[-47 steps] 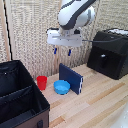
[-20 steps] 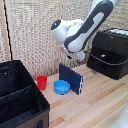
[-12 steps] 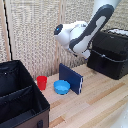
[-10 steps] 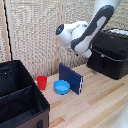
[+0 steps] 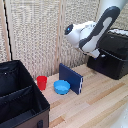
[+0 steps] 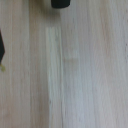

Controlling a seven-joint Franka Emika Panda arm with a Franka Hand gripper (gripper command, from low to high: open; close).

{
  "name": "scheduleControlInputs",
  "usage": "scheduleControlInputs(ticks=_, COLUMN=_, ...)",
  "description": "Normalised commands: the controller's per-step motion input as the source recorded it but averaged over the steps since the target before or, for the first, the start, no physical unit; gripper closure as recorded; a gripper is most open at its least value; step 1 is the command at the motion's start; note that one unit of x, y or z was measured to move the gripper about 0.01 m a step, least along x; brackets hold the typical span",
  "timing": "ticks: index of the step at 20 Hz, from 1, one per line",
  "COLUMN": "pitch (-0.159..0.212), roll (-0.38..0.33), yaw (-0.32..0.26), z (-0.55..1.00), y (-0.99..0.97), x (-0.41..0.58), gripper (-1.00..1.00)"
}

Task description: Please move the gripper into proximity with the fryer handle. Once close enough, gingerly grasp the handle and gently tug the fryer basket open in your direction.

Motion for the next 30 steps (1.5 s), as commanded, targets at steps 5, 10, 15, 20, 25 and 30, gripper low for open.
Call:
scheduleControlInputs(ticks=5, pitch=-0.075, roll=-0.06, yaw=0.231, z=-0.21, y=-0.47, x=-0.108, gripper=-1.0)
scheduleControlInputs(ticks=10, pitch=-0.019, roll=-0.067, yaw=0.24, z=-0.22, y=-0.47, x=-0.097, gripper=-1.0)
scheduleControlInputs(ticks=15, pitch=0.001, roll=-0.089, yaw=0.231, z=-0.17, y=-0.39, x=-0.133, gripper=-1.0)
scheduleControlInputs(ticks=20, pitch=0.022, roll=-0.092, yaw=0.234, z=-0.2, y=-0.36, x=-0.015, gripper=-1.0)
scheduleControlInputs(ticks=25, pitch=0.0, roll=-0.037, yaw=0.25, z=-0.21, y=-0.47, x=-0.018, gripper=-1.0)
scheduleControlInputs(ticks=30, pitch=0.0, roll=-0.005, yaw=0.24, z=-0.17, y=-0.52, x=-0.015, gripper=-1.0)
